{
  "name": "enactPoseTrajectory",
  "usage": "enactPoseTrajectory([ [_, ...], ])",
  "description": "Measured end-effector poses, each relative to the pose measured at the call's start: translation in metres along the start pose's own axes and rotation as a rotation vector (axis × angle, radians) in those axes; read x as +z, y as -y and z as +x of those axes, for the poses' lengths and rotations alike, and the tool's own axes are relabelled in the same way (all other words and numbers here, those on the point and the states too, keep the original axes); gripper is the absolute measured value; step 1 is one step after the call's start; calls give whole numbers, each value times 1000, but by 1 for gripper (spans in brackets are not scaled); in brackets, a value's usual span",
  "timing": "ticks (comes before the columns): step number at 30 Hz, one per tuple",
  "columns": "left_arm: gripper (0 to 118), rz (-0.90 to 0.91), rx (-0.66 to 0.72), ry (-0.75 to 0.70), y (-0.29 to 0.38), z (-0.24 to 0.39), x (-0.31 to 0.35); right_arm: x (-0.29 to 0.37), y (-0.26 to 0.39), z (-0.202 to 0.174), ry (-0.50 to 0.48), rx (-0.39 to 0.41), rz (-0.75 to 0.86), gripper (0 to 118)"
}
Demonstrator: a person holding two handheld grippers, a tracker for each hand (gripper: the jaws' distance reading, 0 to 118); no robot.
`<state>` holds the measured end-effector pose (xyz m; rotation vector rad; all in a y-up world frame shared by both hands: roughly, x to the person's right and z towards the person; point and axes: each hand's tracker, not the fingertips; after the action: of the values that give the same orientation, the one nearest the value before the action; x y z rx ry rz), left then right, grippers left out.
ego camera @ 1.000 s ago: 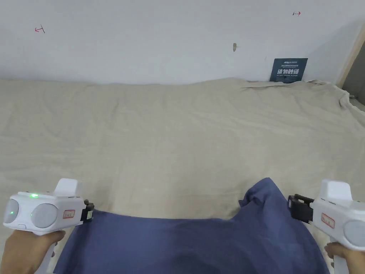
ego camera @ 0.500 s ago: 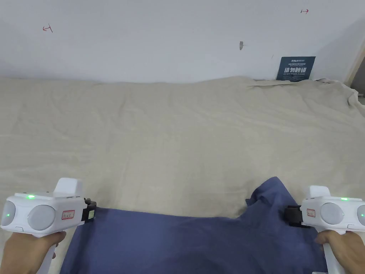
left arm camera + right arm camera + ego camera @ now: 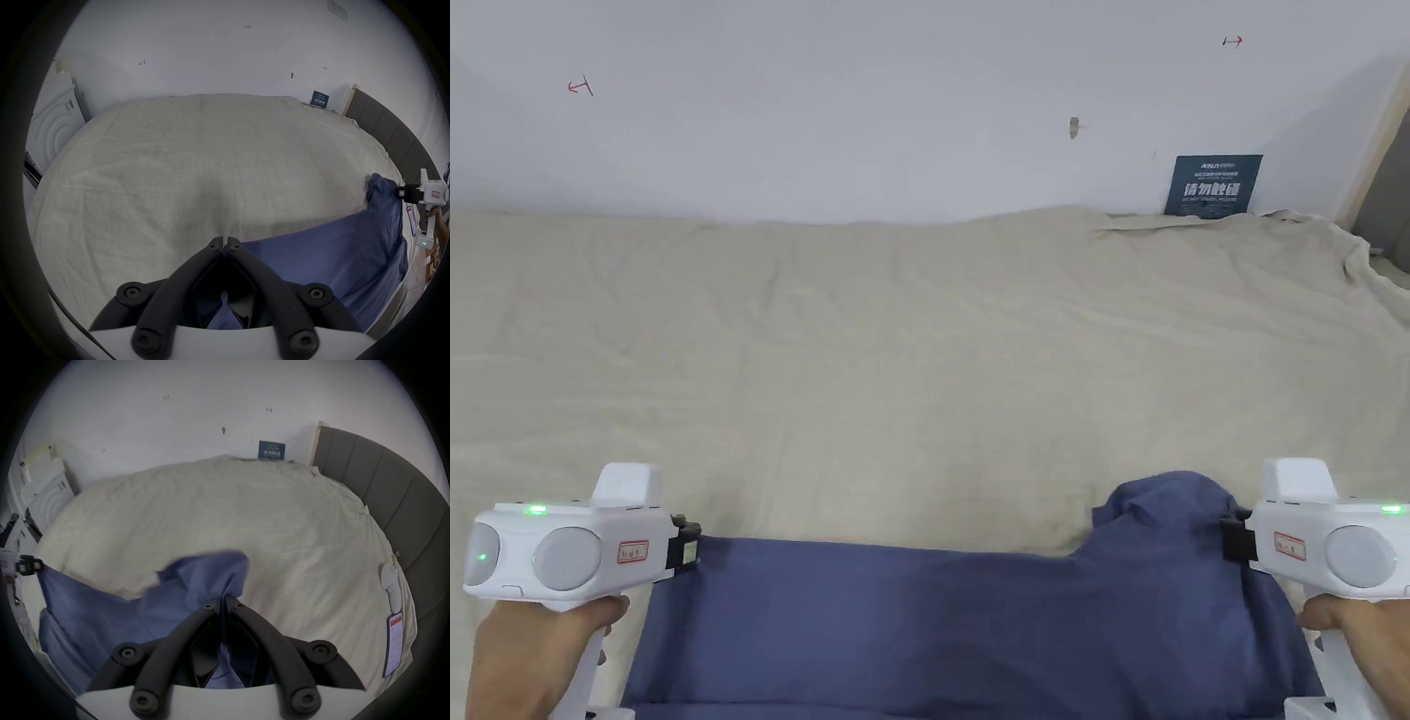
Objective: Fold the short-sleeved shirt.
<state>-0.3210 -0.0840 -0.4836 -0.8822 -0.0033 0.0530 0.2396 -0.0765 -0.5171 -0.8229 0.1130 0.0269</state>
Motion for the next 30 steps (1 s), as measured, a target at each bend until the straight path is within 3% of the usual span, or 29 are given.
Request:
enactPoseTrajectory([
  [15, 0, 51, 40, -7, 57, -21, 93, 160, 67, 33, -179, -93, 160, 2],
  [23, 0, 19, 33, -16, 128, -13, 123, 168, 136, 34, -170, -138, 101, 2],
  [30, 0, -52, 47, -41, 188, -12, 107, 140, 189, 37, -105, -187, -4, 2],
])
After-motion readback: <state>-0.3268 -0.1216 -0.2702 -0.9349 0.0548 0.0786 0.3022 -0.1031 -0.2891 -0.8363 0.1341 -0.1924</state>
